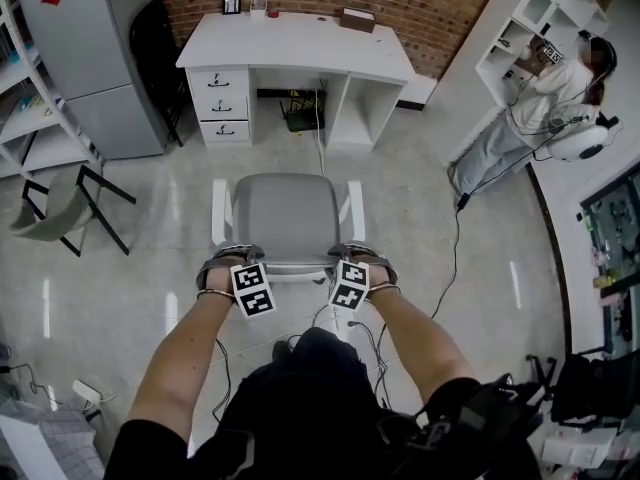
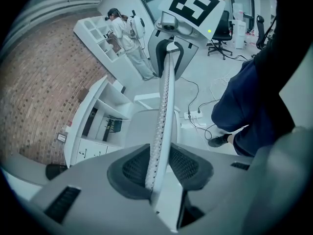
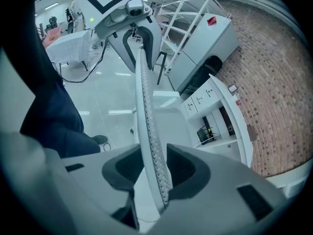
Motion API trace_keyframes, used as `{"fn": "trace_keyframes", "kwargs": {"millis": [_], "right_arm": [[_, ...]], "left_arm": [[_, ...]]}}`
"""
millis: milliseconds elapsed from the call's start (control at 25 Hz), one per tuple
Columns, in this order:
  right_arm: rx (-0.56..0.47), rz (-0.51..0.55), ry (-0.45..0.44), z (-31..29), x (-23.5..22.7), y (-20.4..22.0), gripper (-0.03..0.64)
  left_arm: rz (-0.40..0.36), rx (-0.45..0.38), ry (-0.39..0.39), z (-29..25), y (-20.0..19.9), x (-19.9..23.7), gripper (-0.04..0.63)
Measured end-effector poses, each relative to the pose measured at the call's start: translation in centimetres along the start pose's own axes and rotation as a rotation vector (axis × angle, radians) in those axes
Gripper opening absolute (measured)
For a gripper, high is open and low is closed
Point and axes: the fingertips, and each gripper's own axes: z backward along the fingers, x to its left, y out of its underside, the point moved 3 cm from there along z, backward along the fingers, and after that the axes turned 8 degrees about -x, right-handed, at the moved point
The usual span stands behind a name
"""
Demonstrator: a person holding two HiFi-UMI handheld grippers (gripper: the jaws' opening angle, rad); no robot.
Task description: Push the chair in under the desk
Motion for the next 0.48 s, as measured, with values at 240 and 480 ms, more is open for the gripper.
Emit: {"fn": "trace_keyframes", "kwargs": {"millis": [240, 480], "right_arm": [[0.009, 0.029, 0.015, -0.9, -0.9, 0.0, 0.126], [0.008, 0.056, 0.024, -1.9, -2.4, -0.5, 0.115]], "left_arm": [[-0.027, 0.023, -0.011, -0.5, 0.5, 1.1, 0.118], [-0.039, 0.032, -0.029, -1.3, 1.1, 3.0, 0.12]]}}
